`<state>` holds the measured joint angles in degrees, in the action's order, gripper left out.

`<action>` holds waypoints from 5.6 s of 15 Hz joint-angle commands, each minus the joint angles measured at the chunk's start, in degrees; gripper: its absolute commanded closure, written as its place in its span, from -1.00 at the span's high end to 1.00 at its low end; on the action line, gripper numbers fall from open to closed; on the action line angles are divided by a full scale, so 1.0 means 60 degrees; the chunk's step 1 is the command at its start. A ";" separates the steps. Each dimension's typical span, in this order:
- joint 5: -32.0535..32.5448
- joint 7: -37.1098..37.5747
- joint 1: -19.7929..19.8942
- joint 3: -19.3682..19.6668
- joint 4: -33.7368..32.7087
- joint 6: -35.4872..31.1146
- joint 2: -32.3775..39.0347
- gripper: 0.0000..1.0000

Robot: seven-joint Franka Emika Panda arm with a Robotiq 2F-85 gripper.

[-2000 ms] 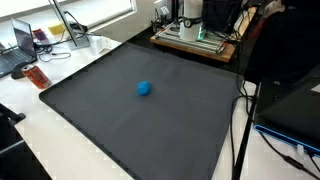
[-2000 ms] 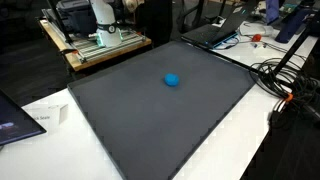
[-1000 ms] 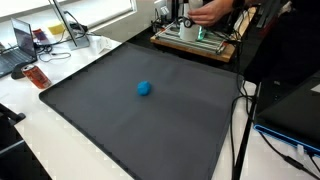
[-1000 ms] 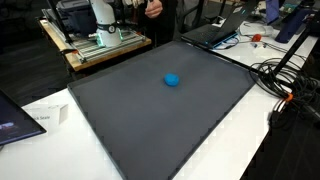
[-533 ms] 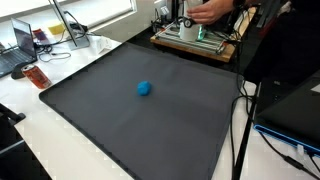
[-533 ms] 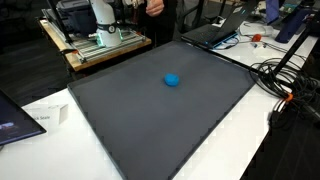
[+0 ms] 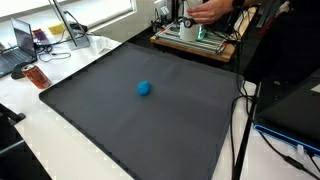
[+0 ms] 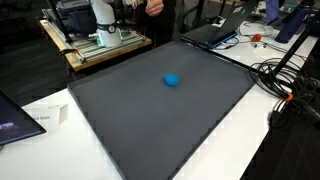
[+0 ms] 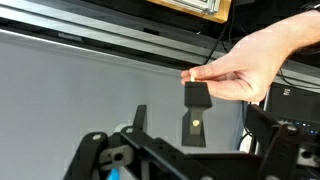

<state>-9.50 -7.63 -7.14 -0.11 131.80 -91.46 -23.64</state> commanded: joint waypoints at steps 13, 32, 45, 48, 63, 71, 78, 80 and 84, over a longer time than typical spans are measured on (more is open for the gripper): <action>0.0032 -0.0103 0.0194 -0.0149 -0.0110 0.0052 0.0276 0.01; 0.0064 -0.0170 0.0316 -0.0080 -0.0087 0.0041 0.0293 -0.94; 0.0379 0.3006 0.0300 -0.1410 0.0628 -0.2555 0.0109 -0.94; 0.0982 0.4734 0.0277 -0.2225 0.0537 -0.3297 0.0268 -0.94; 0.1704 0.5562 0.0377 -0.2421 0.0336 -0.3603 0.0590 -0.94; 0.1686 0.2038 0.0545 -0.0980 0.0307 -0.5652 0.1356 -0.94; 0.1248 0.1440 0.0500 -0.0594 0.0297 -0.8194 0.2453 -0.94; 0.1248 0.1480 0.0529 -0.0592 0.0330 -0.8831 0.2735 -0.94; 0.0932 0.1333 0.0538 -0.0524 0.0395 -0.9835 0.3264 -0.94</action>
<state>-0.96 2.74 -3.76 -3.98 134.40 -146.84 -6.15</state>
